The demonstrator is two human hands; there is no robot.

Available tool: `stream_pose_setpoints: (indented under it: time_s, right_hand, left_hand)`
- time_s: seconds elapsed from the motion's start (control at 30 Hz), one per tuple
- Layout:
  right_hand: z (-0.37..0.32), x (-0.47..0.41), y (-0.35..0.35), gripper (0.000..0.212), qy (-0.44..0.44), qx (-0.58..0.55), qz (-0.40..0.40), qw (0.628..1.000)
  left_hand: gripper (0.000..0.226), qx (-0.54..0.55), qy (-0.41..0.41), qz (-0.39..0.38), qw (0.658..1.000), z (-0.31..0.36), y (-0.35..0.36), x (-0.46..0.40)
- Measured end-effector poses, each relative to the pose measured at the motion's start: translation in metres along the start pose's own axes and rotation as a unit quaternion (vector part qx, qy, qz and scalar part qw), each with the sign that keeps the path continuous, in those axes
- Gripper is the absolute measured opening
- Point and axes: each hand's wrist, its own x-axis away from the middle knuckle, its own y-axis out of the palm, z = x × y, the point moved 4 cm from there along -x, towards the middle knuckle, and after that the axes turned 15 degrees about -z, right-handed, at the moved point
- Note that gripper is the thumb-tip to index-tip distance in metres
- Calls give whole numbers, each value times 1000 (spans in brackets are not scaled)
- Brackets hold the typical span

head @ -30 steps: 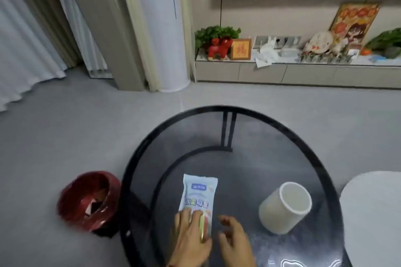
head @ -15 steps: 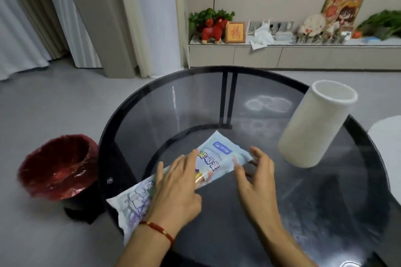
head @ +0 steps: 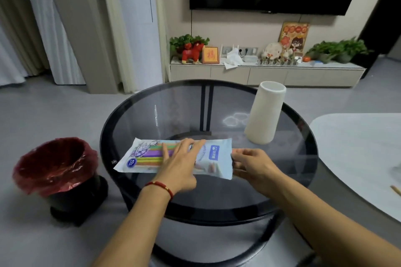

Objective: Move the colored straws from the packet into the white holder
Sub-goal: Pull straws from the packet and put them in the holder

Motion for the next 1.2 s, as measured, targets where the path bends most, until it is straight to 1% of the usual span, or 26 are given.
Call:
stream_pose_setpoints:
  time_s: [0.03,0.1,0.17,0.23,0.3,0.4,0.47,0.67,0.83,0.93,1.03,1.13,1.2]
  right_hand:
    - [4,-1,0,20,-1,-9,-5,1000]
    - [12,-1,2,18,-9,-45,-16,999]
    - [15,-4,3,18,-19,-85,-36,996]
    - [16,-7,2,21,-29,-116,-56,991]
    - [17,-11,-2,23,-32,-152,-64,986]
    - [17,-12,-6,24,-31,-198,-88,976]
    - [14,-13,-8,25,-36,-217,-113,969]
    - [14,-18,-8,25,-26,-255,-163,953]
    - [11,-20,-7,22,-36,-227,-158,960]
    - [8,-19,-4,23,-46,-229,-165,958]
    - [9,-20,-4,25,-53,-211,-152,964]
    - [12,-22,-5,33,-71,-103,-123,984]
    - [7,-19,-3,26,-93,-35,-100,990]
  left_hand:
    - [88,25,10,-11,1000,7,3,-2]
    - [63,92,18,-3,996,23,5,-9]
    - [36,131,-8,49,990,35,3,-13]
    - [28,123,-31,100,987,41,2,-18]
    - [26,93,-36,117,988,45,4,-23]
    - [33,71,-34,131,988,49,5,-27]
    - [35,72,-34,146,986,52,3,-29]
    - [33,94,-26,167,981,51,1,-31]
    - [31,98,-14,169,981,51,0,-29]
    - [30,110,-13,179,978,53,-5,-27]
    - [32,103,-8,179,978,57,-7,-24]
    - [33,88,-11,165,982,63,-8,-20]
    - [30,94,-20,143,985,67,-10,-17]
